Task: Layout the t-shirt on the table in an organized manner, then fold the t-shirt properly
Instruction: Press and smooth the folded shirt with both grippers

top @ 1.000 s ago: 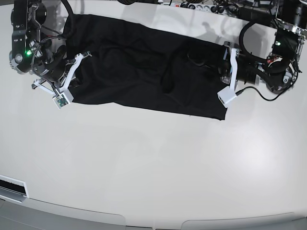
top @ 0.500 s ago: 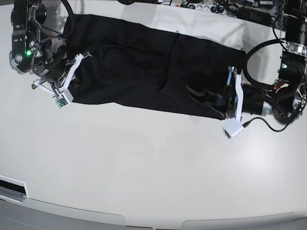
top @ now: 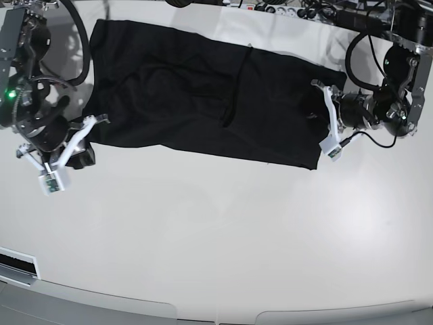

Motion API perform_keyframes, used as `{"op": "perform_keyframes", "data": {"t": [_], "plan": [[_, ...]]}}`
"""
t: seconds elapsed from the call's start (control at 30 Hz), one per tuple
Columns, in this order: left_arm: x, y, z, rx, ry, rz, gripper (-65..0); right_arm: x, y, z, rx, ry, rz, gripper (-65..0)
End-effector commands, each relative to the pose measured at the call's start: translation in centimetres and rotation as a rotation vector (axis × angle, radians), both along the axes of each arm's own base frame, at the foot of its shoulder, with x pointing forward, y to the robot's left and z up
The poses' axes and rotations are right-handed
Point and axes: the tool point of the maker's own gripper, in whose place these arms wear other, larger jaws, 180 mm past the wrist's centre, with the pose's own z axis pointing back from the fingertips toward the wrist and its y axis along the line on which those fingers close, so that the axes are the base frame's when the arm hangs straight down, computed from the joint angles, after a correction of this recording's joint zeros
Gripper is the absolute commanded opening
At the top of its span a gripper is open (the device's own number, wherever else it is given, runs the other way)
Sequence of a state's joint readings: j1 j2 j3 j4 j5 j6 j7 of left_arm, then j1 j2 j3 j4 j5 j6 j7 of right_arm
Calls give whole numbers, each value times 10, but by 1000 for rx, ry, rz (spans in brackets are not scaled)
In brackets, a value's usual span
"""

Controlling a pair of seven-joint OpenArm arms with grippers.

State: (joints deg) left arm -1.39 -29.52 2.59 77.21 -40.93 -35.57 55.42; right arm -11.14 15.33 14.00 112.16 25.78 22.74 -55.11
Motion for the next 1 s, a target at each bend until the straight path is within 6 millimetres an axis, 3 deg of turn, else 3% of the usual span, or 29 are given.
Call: {"op": "perform_keyframes", "data": {"t": [0.0, 0.07, 0.1, 0.27, 0.4, 0.63, 0.97], "plan": [[17, 4, 12, -24, -53, 22, -650, 2, -9, 10, 8, -28, -26, -387], [16, 9, 5, -33, -46, 52, -650, -10, -22, 6, 47, -2, -78, -285], [16, 11, 3, -36, -39, 64, -650, -19, -28, 3, 69, 16, -106, -272], [15, 19, -10, -24, -38, 97, -650, -71, -40, -19, 160, 110, -164, -273], [16, 8, -17, -11, -50, 82, -650, -97, -40, -35, 193, 152, -199, -273], [15, -9, -20, -40, -43, 78, -650, -119, -37, -79, 337, 244, -275, -273], [4, 16, -23, 30, 6, 65, -650, -125, -31, -123, 457, 338, -310, -273]]}}
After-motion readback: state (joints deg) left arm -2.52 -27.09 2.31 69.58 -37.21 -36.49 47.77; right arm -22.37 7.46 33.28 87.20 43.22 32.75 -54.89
